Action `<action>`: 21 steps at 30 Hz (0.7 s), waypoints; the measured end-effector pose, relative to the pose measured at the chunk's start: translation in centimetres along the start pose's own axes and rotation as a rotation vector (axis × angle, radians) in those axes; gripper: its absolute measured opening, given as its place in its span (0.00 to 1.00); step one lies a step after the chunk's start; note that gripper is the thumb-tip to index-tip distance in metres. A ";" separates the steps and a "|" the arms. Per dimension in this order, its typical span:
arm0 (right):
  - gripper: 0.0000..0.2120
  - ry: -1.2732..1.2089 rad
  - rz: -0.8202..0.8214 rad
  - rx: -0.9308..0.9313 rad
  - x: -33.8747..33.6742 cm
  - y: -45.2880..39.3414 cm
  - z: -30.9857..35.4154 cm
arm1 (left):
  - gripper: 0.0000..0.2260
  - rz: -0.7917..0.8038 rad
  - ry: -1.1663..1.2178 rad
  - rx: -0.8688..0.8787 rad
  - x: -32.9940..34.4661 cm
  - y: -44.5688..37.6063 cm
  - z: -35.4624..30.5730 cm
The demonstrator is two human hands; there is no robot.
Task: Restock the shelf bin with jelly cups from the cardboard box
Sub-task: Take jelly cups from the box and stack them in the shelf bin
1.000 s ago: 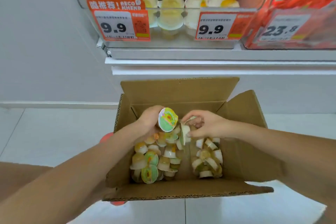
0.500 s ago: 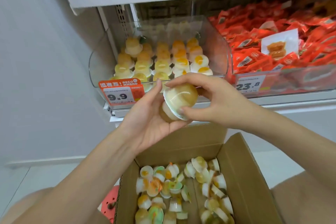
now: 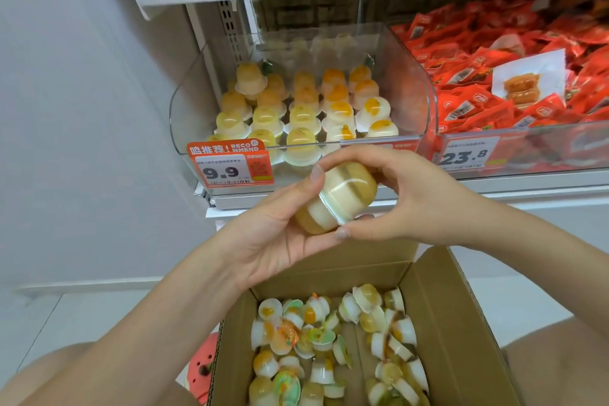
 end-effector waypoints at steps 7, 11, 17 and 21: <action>0.25 -0.063 -0.162 0.088 -1.9 -2.3 0.2 | 0.27 -0.176 -0.238 -0.058 -3.8 -0.7 -2.6; 0.27 0.081 -0.345 0.110 -4.2 -8.7 0.0 | 0.11 -0.692 -1.450 0.130 -9.4 1.0 -8.3; 0.37 0.377 -0.313 0.110 -2.5 -21.2 -0.7 | 0.07 -0.724 -1.935 0.119 -11.1 1.0 -9.3; 0.39 0.551 -0.212 0.103 -0.4 -25.4 -2.0 | 0.02 -0.720 -1.968 0.150 -10.8 0.6 -9.5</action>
Point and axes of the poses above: each hand's wrist, its own y-axis away from the middle knuckle, its own x-axis out of the palm, z = x × y, the point moved 9 cm from there along -y, towards the middle knuckle, and after that the axes turned 2 degrees about -y, right-handed, at the moved point
